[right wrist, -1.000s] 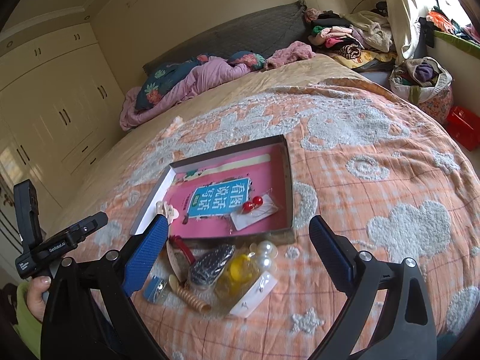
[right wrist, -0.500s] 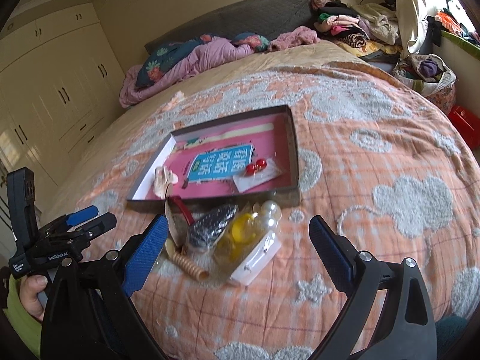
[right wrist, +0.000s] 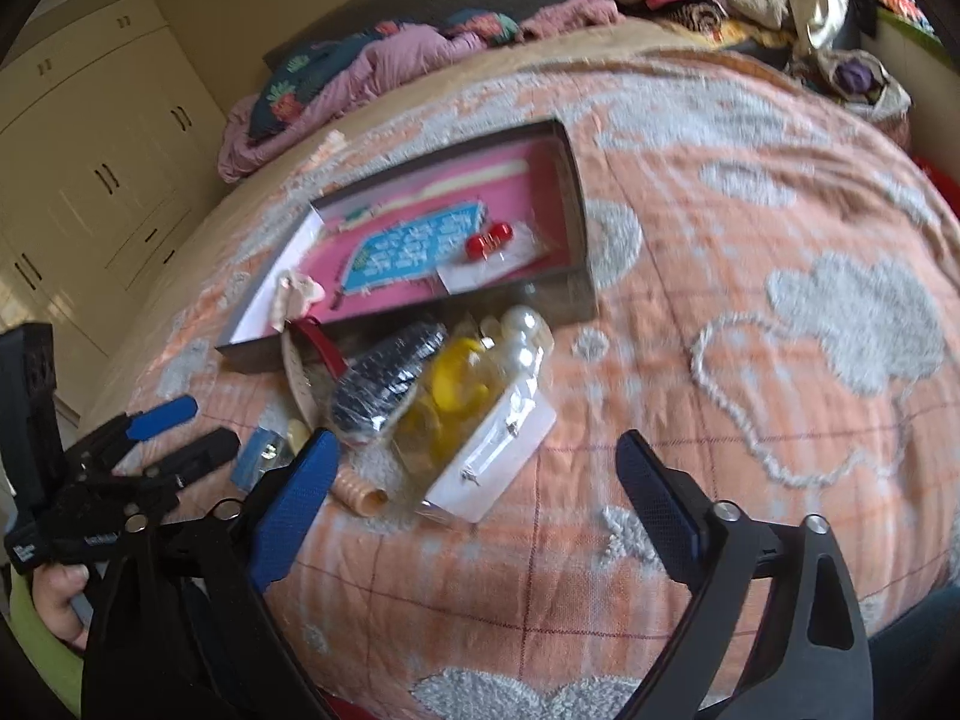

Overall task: Organize jewelry
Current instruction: 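Move the left gripper back toward the brown leather watch, then grasp the brown watch with the left gripper while the right grasps a clear bag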

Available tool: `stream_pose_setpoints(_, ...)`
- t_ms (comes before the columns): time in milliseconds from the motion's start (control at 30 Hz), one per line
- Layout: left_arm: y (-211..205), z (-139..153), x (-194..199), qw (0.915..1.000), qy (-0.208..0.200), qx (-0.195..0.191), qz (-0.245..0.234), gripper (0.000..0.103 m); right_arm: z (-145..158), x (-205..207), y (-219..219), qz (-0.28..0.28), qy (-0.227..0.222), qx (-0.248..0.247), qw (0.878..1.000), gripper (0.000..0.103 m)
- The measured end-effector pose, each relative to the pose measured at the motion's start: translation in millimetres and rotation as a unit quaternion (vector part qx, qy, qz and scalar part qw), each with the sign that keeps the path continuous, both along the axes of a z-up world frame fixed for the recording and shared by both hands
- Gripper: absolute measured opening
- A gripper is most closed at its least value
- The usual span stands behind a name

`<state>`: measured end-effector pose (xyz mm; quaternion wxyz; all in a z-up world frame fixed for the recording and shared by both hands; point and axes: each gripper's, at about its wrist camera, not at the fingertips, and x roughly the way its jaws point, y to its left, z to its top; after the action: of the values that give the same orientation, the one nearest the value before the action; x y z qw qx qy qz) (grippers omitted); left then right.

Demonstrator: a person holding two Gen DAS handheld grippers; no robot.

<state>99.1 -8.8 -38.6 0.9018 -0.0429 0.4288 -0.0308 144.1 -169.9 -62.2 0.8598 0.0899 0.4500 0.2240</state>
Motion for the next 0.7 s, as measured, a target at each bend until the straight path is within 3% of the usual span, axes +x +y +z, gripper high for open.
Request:
stream_pose_setpoints(200,5,-7,28,0.9996,0.010,-0.026,0.000,0.088,-16,8,5,0.004,0.025,0.007,1.000,0.074)
stream_pose_setpoints(367,11,-15,44,0.9976,0.021,-0.066,0.001,0.059,-29,15,5,0.000,0.045,0.012,0.999,0.057)
stream_pose_setpoints(467,13,-17,51,0.9962,0.026,-0.083,0.002,0.042,-30,15,2,0.005,0.047,0.030,0.998,0.041)
stream_pose_setpoints(533,13,-18,55,0.9957,0.026,-0.089,0.001,0.035,-28,14,0,0.005,0.039,0.027,0.999,0.027)
stream_pose_setpoints(633,11,-20,61,0.9955,0.031,-0.090,-0.002,0.031,-24,12,-6,-0.002,0.026,0.026,0.999,0.018)
stream_pose_setpoints(700,8,-23,61,0.9958,0.033,-0.085,-0.006,0.018,-19,10,-10,-0.006,0.017,0.025,1.000,0.015)
